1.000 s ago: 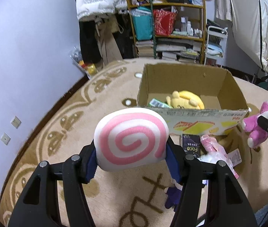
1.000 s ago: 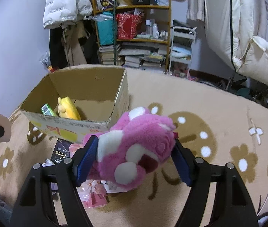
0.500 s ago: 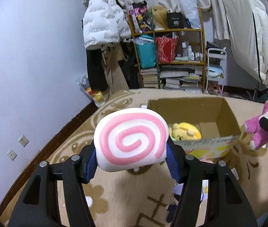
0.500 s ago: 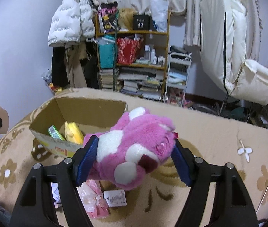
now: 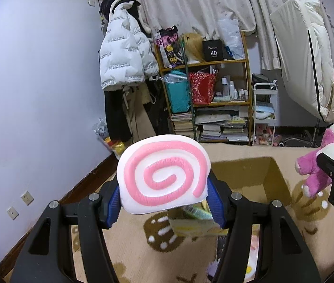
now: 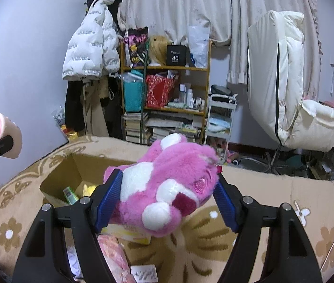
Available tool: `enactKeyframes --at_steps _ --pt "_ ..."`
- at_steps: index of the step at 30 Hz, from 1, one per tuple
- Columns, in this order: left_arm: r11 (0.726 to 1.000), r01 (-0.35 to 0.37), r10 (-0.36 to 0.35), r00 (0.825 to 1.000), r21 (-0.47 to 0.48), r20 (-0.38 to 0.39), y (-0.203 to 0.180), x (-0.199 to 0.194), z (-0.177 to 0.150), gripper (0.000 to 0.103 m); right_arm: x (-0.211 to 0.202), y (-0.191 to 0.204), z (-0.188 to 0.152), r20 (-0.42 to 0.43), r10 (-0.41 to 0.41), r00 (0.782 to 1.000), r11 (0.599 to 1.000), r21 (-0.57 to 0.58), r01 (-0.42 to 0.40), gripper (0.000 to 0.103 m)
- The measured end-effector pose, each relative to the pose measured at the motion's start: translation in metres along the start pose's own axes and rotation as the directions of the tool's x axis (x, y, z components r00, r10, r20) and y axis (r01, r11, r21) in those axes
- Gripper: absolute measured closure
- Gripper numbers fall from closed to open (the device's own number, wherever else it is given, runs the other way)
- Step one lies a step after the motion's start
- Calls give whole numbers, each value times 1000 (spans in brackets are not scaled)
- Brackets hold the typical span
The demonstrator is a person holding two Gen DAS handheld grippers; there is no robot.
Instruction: Organize soft objects
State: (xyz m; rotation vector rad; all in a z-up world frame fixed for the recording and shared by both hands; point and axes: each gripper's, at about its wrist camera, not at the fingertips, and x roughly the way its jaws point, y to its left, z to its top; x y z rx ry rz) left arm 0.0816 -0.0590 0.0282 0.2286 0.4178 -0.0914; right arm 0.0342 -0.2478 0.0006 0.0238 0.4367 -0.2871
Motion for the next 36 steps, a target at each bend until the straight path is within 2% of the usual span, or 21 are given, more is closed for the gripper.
enactKeyframes --at_steps 10,16,23,36 --pt "1000 12 -12 999 -6 34 -10 24 27 43 18 7 19 49 -5 999 1000 -6 6 25" --pt "1000 13 -13 999 -2 39 -13 34 32 43 32 15 28 62 7 998 1000 -24 -5 25" --pt "1000 9 -9 1000 12 20 -17 56 32 42 49 28 33 74 29 997 998 -51 -25 25" --pt "999 36 -35 998 13 -61 -27 103 14 42 89 37 24 35 67 997 996 -58 -65 25"
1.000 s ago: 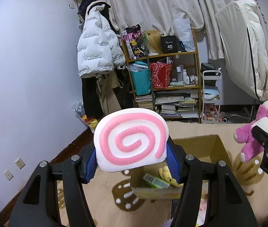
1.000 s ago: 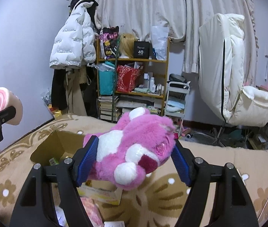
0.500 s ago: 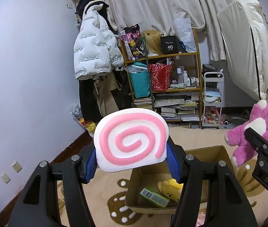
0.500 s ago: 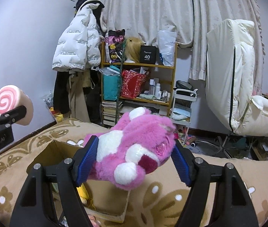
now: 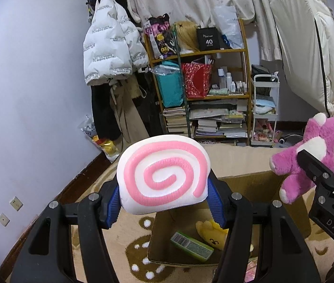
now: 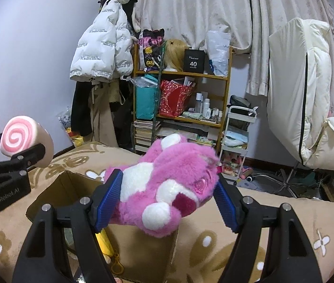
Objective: Organize soft objects
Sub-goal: 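Carry cushion over box with left tool while right tool carries bear over box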
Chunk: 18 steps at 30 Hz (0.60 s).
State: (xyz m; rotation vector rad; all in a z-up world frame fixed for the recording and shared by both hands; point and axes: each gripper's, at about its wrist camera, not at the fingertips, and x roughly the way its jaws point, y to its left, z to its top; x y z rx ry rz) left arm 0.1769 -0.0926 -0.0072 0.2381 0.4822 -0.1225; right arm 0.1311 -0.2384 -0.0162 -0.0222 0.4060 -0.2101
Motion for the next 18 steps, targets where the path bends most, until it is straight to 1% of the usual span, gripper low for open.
enactKeyframes --at_steps 4,6,9,15,18 --pt "1000 25 -26 999 -12 -36 0 11 -8 42 11 1 -2 -10 16 1000 1000 2 -16 24" --pt "1000 25 -26 998 -10 -50 -1 17 -13 42 16 2 -6 -17 21 1000 1000 4 -21 24" --pt "999 42 -43 996 -21 -76 -1 25 -17 42 23 2 -12 -41 35 999 999 17 -35 24" --pt "997 62 -67 986 -35 -150 -1 42 -32 42 38 -1 -25 -92 59 994 998 38 -55 24" --pt "997 70 -73 981 -25 -177 -5 47 -38 42 42 -3 -32 -112 70 991 997 46 -65 24"
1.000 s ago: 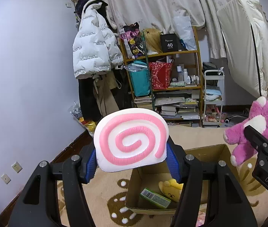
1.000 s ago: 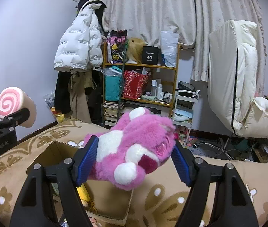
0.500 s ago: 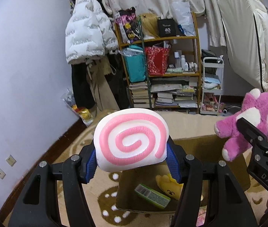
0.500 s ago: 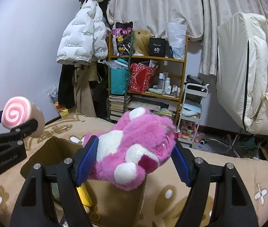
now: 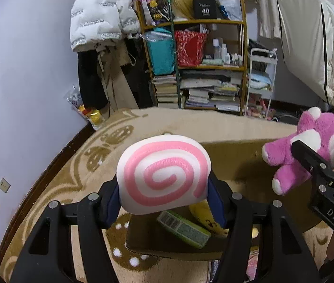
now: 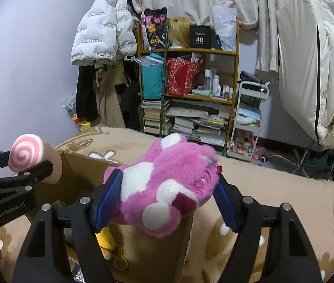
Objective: Organize soft objects
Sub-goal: 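Carry cushion over box with left tool while right tool carries bear over box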
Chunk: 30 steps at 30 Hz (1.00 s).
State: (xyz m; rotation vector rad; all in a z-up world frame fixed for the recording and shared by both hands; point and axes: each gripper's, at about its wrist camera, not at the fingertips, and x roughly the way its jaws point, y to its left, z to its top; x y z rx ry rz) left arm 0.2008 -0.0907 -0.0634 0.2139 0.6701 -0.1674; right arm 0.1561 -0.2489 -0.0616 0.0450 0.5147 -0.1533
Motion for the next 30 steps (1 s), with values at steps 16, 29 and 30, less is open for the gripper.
enactKeyframes --at_steps 16,29,30 --pt "999 35 -33 996 24 -78 -6 14 -15 40 7 1 -15 -67 36 997 999 -15 -37 24" --pt "998 49 -46 994 29 -103 -7 14 -19 36 -3 4 -19 -33 95 995 995 -37 -96 23" --pt "998 47 -44 993 30 -106 -7 15 -19 35 -2 5 -19 -41 95 995 995 -38 -97 23"
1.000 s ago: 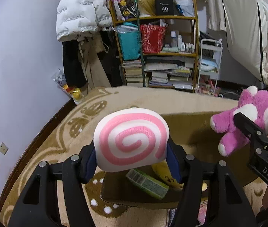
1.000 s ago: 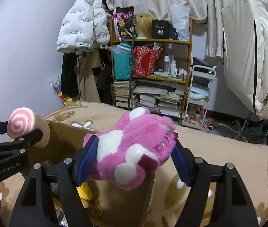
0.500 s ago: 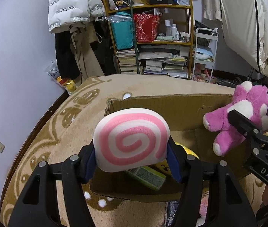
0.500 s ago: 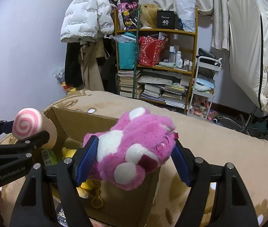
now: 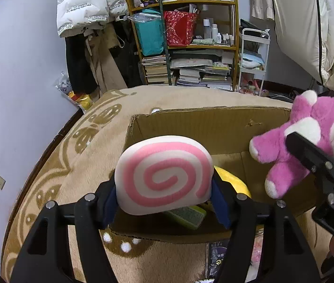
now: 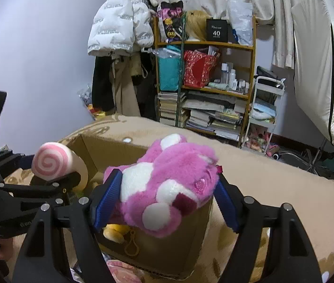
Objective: Organize soft objects
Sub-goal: 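Carry cushion over box with left tool while right tool carries bear over box, then open left tool dropping cushion into box while right tool drops bear in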
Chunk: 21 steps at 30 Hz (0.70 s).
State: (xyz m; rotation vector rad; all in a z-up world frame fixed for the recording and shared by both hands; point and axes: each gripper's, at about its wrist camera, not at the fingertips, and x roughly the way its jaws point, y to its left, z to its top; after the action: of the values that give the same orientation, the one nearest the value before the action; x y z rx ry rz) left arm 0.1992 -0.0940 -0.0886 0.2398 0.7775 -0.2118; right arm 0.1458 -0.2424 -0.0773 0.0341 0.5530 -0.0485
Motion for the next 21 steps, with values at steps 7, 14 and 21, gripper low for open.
enactKeyframes --at_steps 7,14,21 --pt "1000 -5 5 1000 0 -16 0 0 -1 33 3 -1 -5 -31 27 999 1000 11 -27 19" --pt "1000 -7 7 1000 1 -30 -1 -1 -4 30 0 -1 -6 -45 42 998 999 15 -41 19" --pt "999 -36 36 999 22 2 -3 -10 -4 20 -8 -3 -5 -36 51 998 998 28 -50 19"
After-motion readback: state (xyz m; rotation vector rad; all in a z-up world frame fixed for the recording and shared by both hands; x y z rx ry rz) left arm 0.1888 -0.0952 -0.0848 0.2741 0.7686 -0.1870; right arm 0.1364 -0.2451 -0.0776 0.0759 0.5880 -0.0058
